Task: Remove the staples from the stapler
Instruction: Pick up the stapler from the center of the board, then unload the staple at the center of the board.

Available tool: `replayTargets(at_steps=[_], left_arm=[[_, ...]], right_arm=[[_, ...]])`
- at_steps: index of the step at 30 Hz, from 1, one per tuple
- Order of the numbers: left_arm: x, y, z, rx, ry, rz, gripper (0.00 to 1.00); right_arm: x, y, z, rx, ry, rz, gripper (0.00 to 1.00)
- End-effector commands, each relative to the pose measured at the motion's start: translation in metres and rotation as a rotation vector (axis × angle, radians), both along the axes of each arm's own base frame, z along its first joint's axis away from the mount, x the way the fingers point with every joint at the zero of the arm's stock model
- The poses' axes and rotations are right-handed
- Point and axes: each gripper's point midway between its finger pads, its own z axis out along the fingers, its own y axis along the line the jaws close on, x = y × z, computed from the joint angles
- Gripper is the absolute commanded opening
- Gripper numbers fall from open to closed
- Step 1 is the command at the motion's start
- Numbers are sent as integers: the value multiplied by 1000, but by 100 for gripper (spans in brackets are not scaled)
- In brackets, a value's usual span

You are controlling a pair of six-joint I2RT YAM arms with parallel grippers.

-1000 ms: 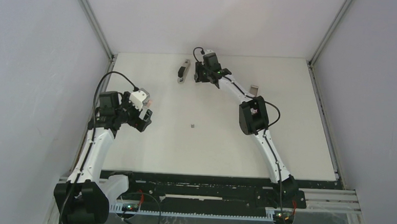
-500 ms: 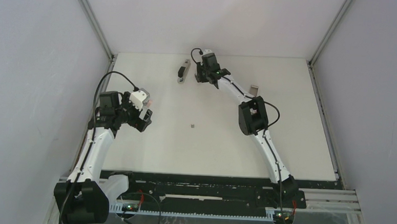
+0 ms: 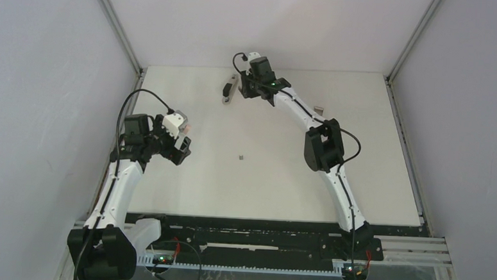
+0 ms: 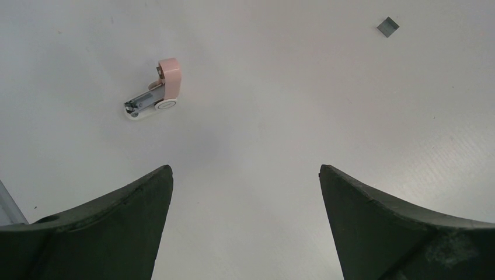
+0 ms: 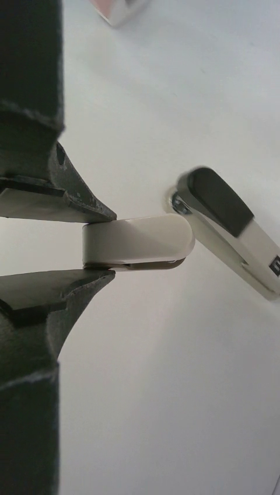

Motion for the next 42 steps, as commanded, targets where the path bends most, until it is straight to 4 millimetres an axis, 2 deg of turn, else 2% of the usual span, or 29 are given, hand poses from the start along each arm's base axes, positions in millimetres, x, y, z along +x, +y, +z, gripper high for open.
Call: replayTargets(at_steps=[1,7,8,10,15,19,25,31,37,42], left_arm=[[8,-6,31,-24,-95,-30,100],[18,-16,53,-49,-131,-112,100],[20,-19,58,-64,-136,-129,100],[25,-28,68,-103,-140,-166,100],[35,-55,87,-209,-135,-281,100],[37,-84,93,-237,-143,-402,100],[34,-129,91,-298,-112,-595,100],[29,-161,81,-344,-46,-736,100],[14,-185,62,-310,-3,-830,100],[12,-193,57,-305,14,-836,100]], right_arm=[[-26,1,67,27,-73,117,26],[-81,-11,80,69,-16,299,24],[-92,-14,91,92,-19,330,24],[-114,-18,94,126,-4,390,25],[-167,-29,106,211,-12,540,25],[-201,-37,108,272,-27,640,25],[-222,-44,117,326,-98,760,24],[-240,-45,123,331,-122,871,25],[-258,-40,121,354,-108,950,25],[-276,-36,119,356,-101,1024,25]])
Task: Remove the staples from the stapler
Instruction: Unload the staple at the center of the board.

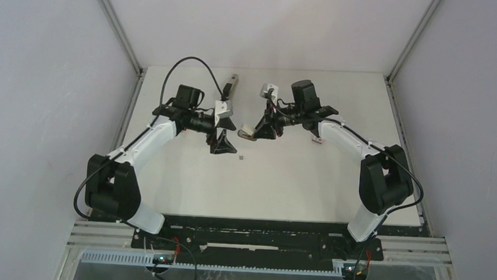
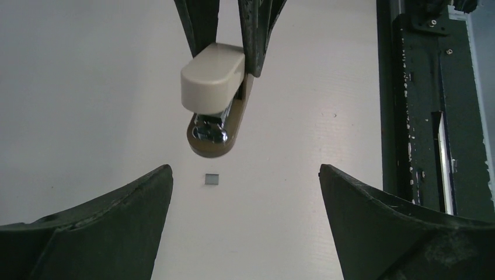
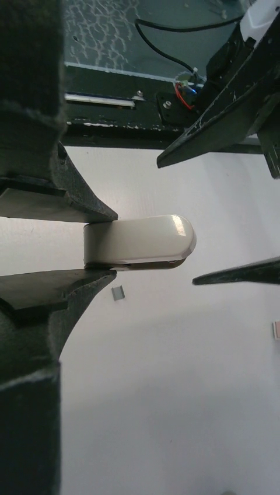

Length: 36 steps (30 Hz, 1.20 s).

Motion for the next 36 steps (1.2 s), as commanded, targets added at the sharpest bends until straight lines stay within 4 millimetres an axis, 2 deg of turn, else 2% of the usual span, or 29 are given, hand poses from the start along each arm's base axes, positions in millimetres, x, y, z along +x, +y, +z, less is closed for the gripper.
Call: replayTargets(at_steps=[1,8,14,20,25,33,36], left_arm=[[6,-8,18,-24,-70,-33,100],[-3,-12,14,-46,-37,-70,99],[-13,-18,15,-53,0,-123,89],[-21,-24,17,-64,16,-159,84],[-22,-26,23,-76,16,-165,76],[-21,-31,20,-64,32,-166,70],[-21,-32,17,-55,46,-160,62]], right_arm=[[-26,5,30,70,-100,125,25],[-41,5,31,79,-104,187,25],[-46,8,31,78,-106,200,25],[-47,11,27,65,-111,204,25],[-47,11,22,54,-104,203,25],[-47,14,18,44,-103,202,26],[-48,14,17,40,-104,203,27]])
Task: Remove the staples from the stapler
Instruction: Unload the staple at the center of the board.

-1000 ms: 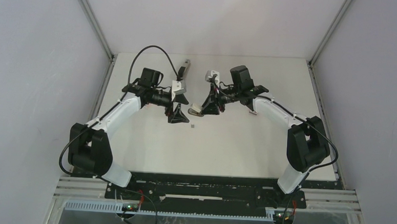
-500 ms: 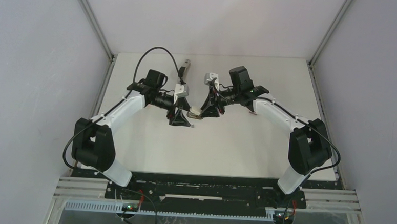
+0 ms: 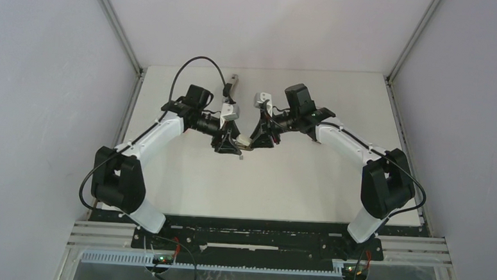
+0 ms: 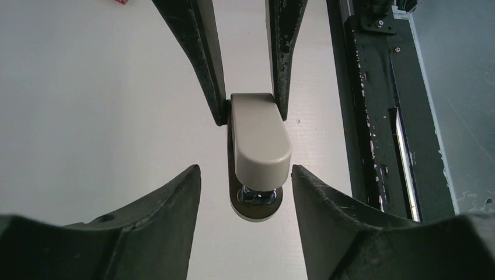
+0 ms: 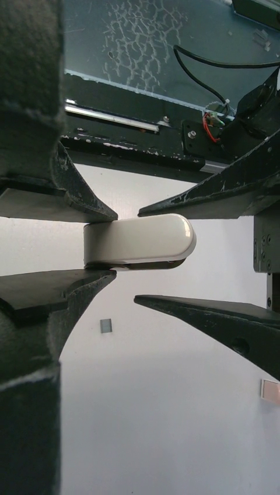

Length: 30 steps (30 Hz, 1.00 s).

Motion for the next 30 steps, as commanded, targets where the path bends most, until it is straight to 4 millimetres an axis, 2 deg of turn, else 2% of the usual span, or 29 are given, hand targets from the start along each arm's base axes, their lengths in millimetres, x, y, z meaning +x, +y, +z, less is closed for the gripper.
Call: replayTargets(at_steps=[1,3,8,11,16,19,21,28,30], left_arm=[[6,-8,18,-29,-25,-13,59],[7,-9,18,-25,-24,-8,53],[7,-8,17,-15,-24,-3,27],[9,-7,14,0,-25,8,18],[14,-5,9,23,-10,42,12],[20,-6,4,41,0,69,12],[23,-6,0,53,16,85,12],[23,-9,-2,57,38,86,11],[22,-9,0,54,36,84,11]], right_arm=[[-4,3,11,27,-50,22,27],[-3,3,11,26,-55,23,27],[-2,3,8,17,-54,17,30],[0,2,7,15,-44,8,36],[10,1,16,40,14,-43,56],[19,1,25,47,34,-105,75],[26,3,26,32,19,-161,98],[49,8,13,-51,-41,-324,100],[51,9,8,-52,-29,-337,100]])
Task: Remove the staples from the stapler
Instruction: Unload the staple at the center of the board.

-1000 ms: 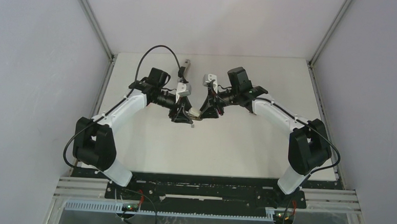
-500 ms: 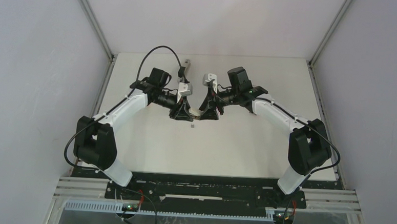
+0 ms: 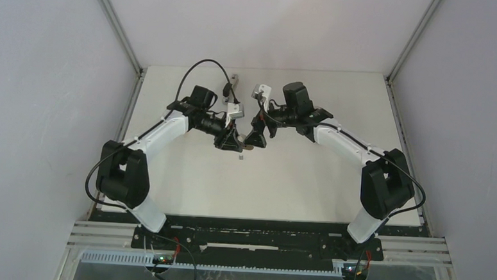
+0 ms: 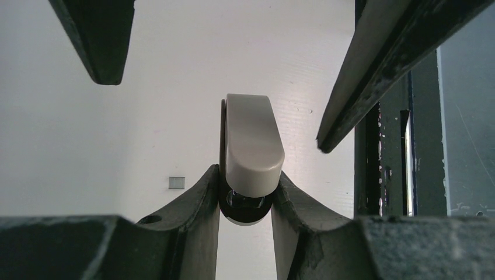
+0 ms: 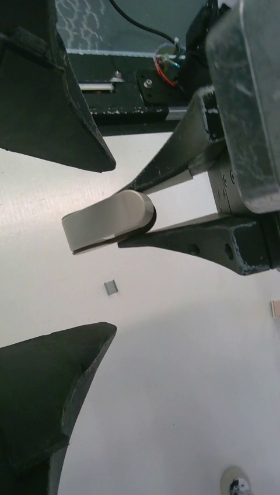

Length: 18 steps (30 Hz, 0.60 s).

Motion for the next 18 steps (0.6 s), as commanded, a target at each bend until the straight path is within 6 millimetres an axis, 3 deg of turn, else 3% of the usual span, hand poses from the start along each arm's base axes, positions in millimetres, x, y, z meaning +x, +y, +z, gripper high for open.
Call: replayTargets(at_steps=[1,10,18], left_arm=[[9,-10,27,-49,-65,-10,11],[7,-11,27,-54,-51,-16,11],[8,-11,25,-47,-49,-12,10]], right_arm=[[14,4,10,14,-50,-87,100],[19,9,0,-20,-118,-126,100],[37,3,-1,-45,-143,-241,100]])
